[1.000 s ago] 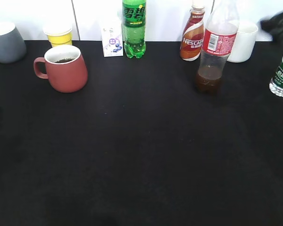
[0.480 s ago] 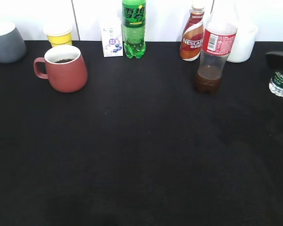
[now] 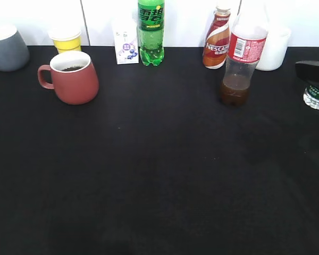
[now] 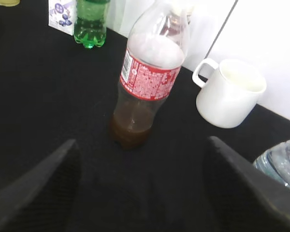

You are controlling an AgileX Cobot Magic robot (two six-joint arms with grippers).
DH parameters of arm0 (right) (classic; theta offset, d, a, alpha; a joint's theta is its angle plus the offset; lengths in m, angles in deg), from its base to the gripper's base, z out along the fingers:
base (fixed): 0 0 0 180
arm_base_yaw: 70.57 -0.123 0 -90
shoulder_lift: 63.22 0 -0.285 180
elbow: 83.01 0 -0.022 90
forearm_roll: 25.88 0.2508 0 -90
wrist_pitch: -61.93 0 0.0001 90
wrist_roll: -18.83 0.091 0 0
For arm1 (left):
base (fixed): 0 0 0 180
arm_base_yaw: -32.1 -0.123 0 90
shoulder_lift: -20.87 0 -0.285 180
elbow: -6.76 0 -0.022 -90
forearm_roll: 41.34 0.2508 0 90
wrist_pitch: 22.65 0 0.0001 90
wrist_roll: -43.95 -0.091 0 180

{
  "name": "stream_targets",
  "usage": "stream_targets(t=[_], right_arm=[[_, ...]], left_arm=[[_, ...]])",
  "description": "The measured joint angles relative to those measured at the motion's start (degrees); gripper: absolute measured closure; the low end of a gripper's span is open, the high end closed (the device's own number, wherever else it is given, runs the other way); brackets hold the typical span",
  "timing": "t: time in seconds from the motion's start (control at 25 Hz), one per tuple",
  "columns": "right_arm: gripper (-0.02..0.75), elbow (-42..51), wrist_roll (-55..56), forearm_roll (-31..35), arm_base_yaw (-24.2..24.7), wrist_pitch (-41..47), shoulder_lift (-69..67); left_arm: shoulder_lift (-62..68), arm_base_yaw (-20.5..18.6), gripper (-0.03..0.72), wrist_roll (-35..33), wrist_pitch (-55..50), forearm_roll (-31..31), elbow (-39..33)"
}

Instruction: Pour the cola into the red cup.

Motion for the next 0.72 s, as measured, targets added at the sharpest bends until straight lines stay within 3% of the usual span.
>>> stream_targets(t=[0.12, 0.16, 0.32, 0.4, 0.72], right_arm=[[0.143, 0.00, 0.00, 0.00, 0.00, 0.04, 0.00], [0.143, 0.00, 0.00, 0.00, 0.00, 0.04, 0.00], [0.143, 0.00, 0.00, 0.00, 0.00, 0.53, 0.00], [0.143, 0.00, 0.00, 0.00, 0.00, 0.60, 0.00], [0.143, 0.00, 0.45, 1.80, 0.00, 0.96, 0.00]], left_arm=[[0.00, -0.21, 0.367, -0.07, 0.14, 0.40, 0.00], [0.00, -1.91, 0.367, -0.11, 0.14, 0.45, 0.00], [0.00, -14.39, 0.367, -0.11, 0.14, 0.46, 0.00], [0.00, -18.31, 0.368, -0.11, 0.14, 0.46, 0.00], [0.00, -19.36, 0.372, -0.11, 0.14, 0.46, 0.00]])
